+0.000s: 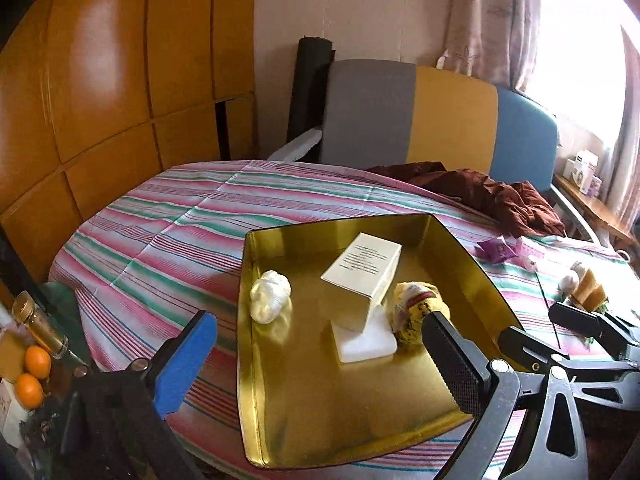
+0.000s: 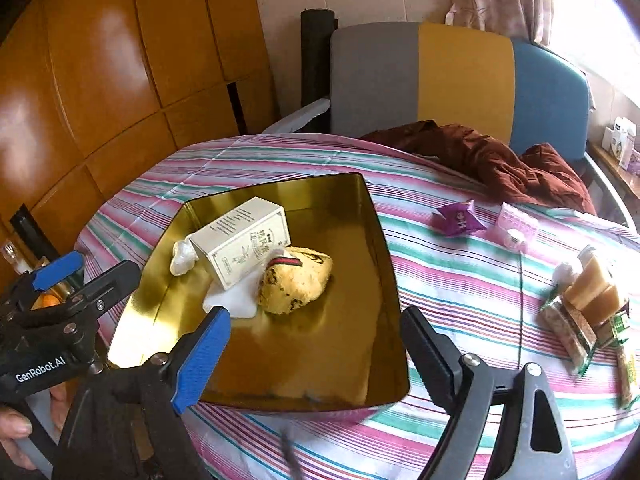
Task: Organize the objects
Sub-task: 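Place the white box in the tray with the left tool while the right tool places the bundle, then move both tools back to the item pile, right tool over the WEIDAN cracker pack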
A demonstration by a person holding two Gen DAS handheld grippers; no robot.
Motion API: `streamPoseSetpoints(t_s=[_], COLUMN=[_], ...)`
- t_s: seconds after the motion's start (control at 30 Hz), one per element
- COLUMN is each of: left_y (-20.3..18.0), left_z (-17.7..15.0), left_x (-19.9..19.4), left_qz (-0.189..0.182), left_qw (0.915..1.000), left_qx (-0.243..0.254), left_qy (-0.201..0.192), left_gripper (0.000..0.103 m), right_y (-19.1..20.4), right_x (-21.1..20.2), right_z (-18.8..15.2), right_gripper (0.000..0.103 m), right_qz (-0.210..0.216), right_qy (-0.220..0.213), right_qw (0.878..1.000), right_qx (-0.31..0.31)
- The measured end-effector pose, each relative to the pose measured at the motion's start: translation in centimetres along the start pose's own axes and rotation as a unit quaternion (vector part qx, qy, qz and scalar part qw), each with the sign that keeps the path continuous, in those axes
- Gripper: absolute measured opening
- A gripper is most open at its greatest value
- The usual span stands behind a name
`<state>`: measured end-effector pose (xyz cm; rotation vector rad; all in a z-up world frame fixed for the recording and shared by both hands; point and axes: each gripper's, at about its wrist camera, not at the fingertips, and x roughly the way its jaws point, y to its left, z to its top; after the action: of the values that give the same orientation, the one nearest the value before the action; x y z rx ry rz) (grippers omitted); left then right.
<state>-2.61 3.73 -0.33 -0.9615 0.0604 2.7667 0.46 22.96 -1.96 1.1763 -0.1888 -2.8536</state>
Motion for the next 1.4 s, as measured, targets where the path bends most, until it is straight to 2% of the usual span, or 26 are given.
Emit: streamPoseSetpoints(t_s=[0.07,0.2,0.5,0.93,1.2,1.4], left_y=[-0.4,-1.4,-3.3,-7.4,-9.9,-11.8], left_z=[-0.1,-0.5,-1.2,-2.1,-2.2,-2.6], left_x=[0.0,-0.1,0.1,-0.2,-0.3,-0.2], left_qz=[-0.004,-0.011,-0.03,-0.071,-0.098,-0.119], left_qw=[1.0,0.9997,0.9983,0.9902,0.9832,0.9769], left_qx=[0.005,0.019,0.042,0.113,0.148,0.17], left_qy=[0.003,0.009,0.027,0.038,0.043,0.053], left_gripper=[0.103,0.103,0.103,0.103,0.103,0.103], right_y=[-0.5,-1.6,-4.2,-9.8,-15.4,-20.8], right_x=[0.0,-0.3,-0.8,-1.7,-3.8,-5.6], right_z=[-0.3,-0.6,-1.3,-2.8,-2.5,-3.3], right_gripper=[0.088,0.098,0.098,0.098,0.098,0.098], right_qz=[0.002,0.004,-0.013,-0.053,-0.087,-0.113], right_qy=[0.002,-0.001,0.003,0.015,0.01,0.013], right_qw=[1.0,1.0,0.999,0.993,0.985,0.969], right_qx=[0.007,0.025,0.05,0.1,0.151,0.22])
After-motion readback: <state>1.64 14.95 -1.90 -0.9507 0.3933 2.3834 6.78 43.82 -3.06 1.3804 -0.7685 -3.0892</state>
